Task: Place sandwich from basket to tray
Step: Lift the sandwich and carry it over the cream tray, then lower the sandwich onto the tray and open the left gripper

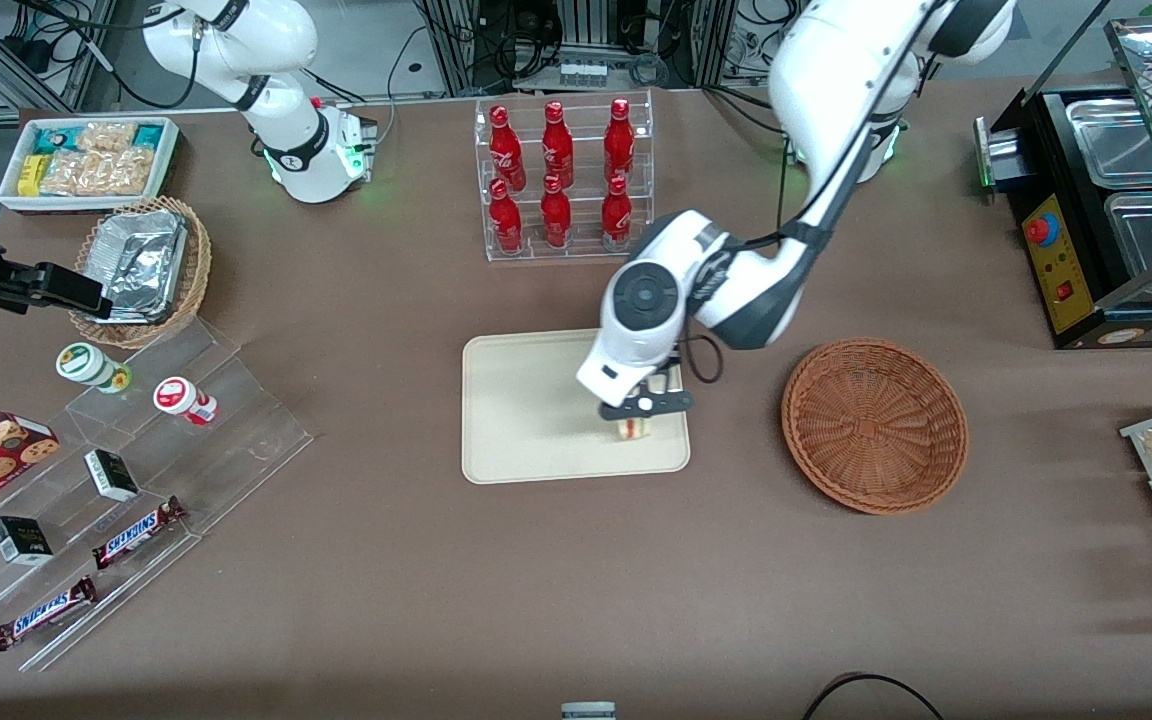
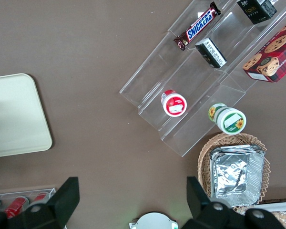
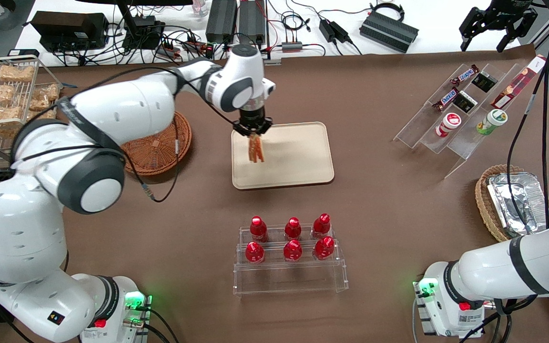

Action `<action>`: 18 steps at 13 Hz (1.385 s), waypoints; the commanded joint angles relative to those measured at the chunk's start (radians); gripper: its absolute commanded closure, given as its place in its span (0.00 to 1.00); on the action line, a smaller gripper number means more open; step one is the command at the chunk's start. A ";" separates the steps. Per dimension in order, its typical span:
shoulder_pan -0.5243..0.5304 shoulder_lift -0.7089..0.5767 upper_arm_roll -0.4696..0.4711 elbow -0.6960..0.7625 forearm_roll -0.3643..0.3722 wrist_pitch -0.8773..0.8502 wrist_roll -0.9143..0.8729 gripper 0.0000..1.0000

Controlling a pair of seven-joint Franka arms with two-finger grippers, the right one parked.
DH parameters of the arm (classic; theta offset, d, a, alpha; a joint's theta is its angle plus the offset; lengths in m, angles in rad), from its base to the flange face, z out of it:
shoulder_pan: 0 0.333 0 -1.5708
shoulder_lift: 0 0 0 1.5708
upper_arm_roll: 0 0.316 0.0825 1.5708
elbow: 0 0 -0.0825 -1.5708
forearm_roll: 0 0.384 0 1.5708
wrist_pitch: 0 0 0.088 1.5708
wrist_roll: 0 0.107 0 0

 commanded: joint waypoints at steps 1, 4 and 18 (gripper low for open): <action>-0.061 0.109 0.014 0.152 0.000 -0.016 -0.070 1.00; -0.092 0.188 0.017 0.238 0.009 -0.006 -0.096 1.00; -0.103 0.234 0.021 0.263 0.054 0.037 -0.194 0.00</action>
